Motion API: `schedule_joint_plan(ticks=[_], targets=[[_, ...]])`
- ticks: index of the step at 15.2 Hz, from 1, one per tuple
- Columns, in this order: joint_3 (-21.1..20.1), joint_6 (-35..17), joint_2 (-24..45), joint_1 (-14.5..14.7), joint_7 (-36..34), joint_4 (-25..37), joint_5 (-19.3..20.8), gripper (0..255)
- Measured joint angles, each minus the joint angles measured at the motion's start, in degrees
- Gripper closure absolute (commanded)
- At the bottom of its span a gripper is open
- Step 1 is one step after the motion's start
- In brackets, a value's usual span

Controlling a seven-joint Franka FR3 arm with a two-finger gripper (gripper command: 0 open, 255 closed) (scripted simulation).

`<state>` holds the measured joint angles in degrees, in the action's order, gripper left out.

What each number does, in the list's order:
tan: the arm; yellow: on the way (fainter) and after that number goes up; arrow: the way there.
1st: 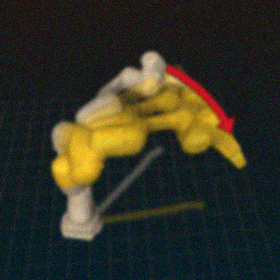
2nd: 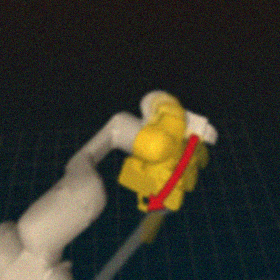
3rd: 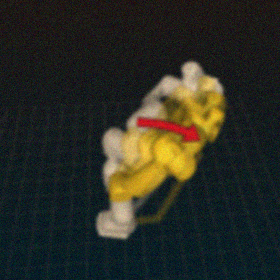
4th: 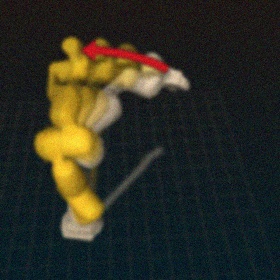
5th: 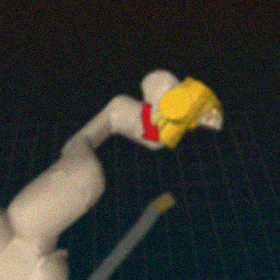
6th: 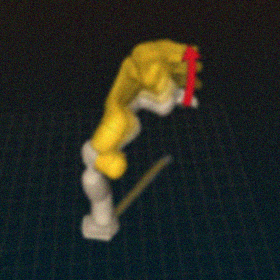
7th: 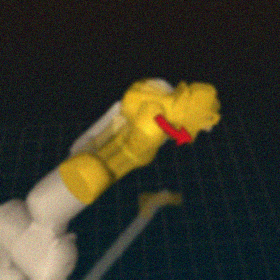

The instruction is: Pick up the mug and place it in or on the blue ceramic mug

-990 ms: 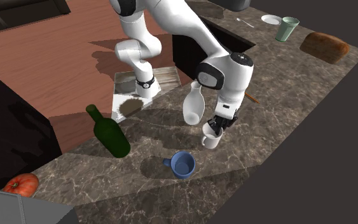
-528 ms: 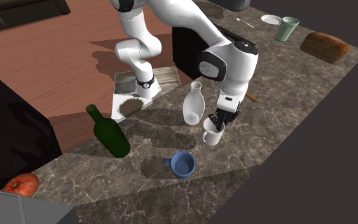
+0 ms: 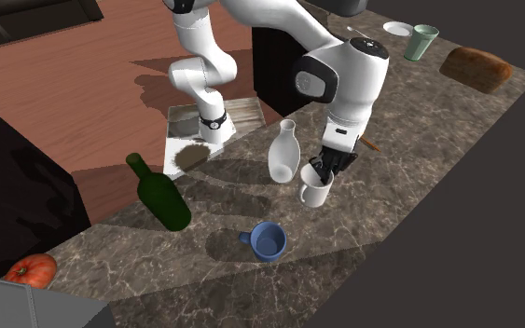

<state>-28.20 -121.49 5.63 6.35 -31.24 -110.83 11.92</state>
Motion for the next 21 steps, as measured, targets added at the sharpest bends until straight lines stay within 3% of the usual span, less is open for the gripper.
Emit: schedule_joint_plan(ticks=[12,21], targets=[[-0.2,8.6,-1.9,-0.1,2.1,7.1,-1.9,255],[4.5,9.0,-1.9,-5.7,13.1,9.0,-3.5,255]])
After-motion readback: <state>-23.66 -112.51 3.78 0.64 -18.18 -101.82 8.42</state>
